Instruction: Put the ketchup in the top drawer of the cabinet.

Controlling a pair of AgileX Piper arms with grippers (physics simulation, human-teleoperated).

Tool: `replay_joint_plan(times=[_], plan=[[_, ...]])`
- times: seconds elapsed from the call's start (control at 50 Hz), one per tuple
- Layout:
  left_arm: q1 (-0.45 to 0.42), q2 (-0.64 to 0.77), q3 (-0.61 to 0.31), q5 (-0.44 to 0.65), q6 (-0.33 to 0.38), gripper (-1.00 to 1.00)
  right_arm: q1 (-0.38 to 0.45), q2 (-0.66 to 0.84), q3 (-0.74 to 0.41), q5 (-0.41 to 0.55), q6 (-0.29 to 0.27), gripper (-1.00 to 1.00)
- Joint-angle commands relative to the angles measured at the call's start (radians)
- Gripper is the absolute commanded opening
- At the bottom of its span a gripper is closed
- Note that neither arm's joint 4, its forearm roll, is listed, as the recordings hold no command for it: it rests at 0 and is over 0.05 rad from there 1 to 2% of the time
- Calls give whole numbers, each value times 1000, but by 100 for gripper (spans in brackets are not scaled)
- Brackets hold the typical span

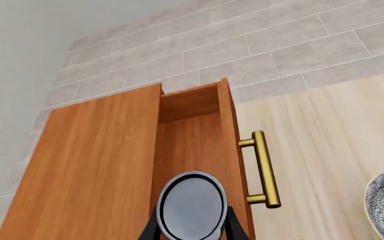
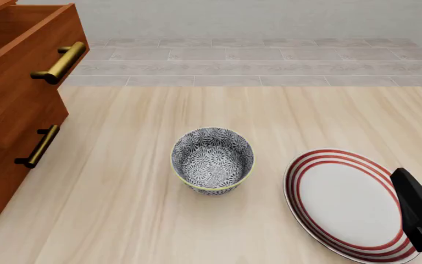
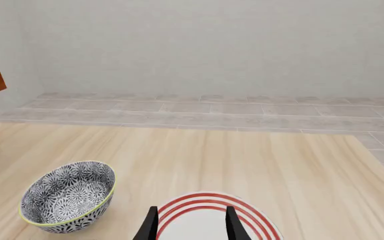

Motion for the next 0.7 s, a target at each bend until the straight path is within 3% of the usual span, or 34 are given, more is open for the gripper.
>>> replay_joint_plan(times=[0.02,0.44,0.46,0.7], plan=[[7,8,31,-30,18,-100,1,0,0,3,-2,100],[11,12,11,-12,27,-100,1,-1,0,5,-1,100],[19,24,-6,-7,25,100,1,-1,0,7,-1,100],[16,22,-7,-6,32,100,2,-1,0,7,-3,100]])
